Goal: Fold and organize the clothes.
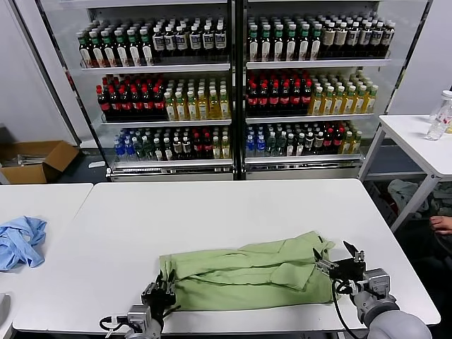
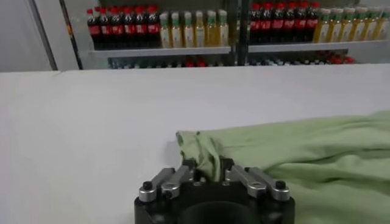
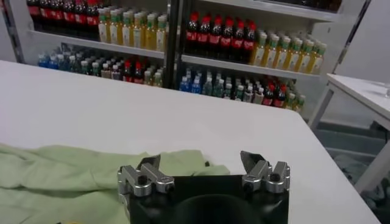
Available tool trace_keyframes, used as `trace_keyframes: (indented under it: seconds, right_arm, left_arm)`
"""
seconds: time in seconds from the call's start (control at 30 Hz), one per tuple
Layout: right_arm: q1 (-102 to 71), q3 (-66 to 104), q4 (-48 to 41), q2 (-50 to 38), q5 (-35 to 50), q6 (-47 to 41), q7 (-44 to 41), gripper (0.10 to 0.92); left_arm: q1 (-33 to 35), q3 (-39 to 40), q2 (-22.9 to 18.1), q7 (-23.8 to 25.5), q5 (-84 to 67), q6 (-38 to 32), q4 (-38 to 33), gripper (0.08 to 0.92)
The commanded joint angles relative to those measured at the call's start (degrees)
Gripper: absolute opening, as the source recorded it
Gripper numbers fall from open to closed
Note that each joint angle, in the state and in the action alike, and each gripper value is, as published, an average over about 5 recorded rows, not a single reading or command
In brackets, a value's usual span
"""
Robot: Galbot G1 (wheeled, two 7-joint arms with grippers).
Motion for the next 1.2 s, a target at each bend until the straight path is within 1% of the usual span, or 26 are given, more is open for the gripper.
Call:
trace_keyframes:
  seconds: [0.03,0.1,0.2,0.37,0.5,0.6,0.67,0.73,0.8,0.97,1.07,1.13,1.2]
  right_arm:
    - [-0.2,0.5,0.4,0.0,0.2,0.2,0.4,0.823]
    - [0.0,0.7,0.4,-0.1,0.6,0.3,0.6,0.823]
    - [0.4,1.1,0.5,-0.5,1.3,0.4,0.8,0.823]
    - [1.4,1.5,0.2,-1.1,2.3,0.5,0.9,0.823]
    - [2.4,1.1,0.1,-1.2,2.8,0.7,1.1,0.823]
    - [2.6,0.7,0.3,-1.3,2.9,1.0,1.1,0.823]
    - [2.5,0.4,0.4,-1.5,2.9,1.1,1.1,0.823]
    - [2.4,0.3,0.3,-1.6,2.9,1.1,1.1,0.823]
    - [2.3,0.3,0.2,-1.7,2.9,1.1,1.1,0.823]
    - [1.8,0.4,0.2,-1.7,2.7,1.2,1.0,0.823]
    - [1.7,0.2,0.2,-1.6,2.5,1.2,1.0,0.823]
    - [1.9,-0.1,0.0,-1.7,2.4,1.3,0.9,0.823]
    - [2.2,-0.4,-0.2,-1.7,2.3,1.3,0.9,0.823]
  left_arm:
    - [1.1,-2.8,0.3,1.3,-5.3,0.4,-0.2,0.213]
    - [0.6,-5.5,1.7,1.6,-7.2,0.2,-0.1,0.154]
    - [0.3,-11.2,5.1,2.0,-10.7,-0.1,-0.3,0.103]
    - [1.2,-23.7,14.0,2.7,-17.7,-0.4,-0.1,0.098]
    - [0.9,-33.6,20.4,3.4,-23.0,0.1,2.2,0.098]
    - [-0.7,-36.9,23.4,3.5,-26.4,0.9,3.9,0.098]
    - [-1.9,-37.5,24.1,3.4,-31.4,1.9,3.3,0.098]
    - [-2.6,-37.3,23.1,3.3,-39.5,2.9,0.1,0.098]
    - [-2.5,-35.8,20.8,3.4,-47.5,3.4,-4.6,0.098]
    - [-0.9,-26.4,11.1,3.2,-60.1,3.8,-17.6,0.098]
    - [-0.7,-18.7,6.3,3.4,-63.5,3.8,-21.5,0.098]
    - [-1.0,-14.0,4.5,3.4,-63.3,3.7,-22.1,0.098]
    - [-1.7,-9.8,3.4,3.5,-61.5,3.6,-21.0,0.098]
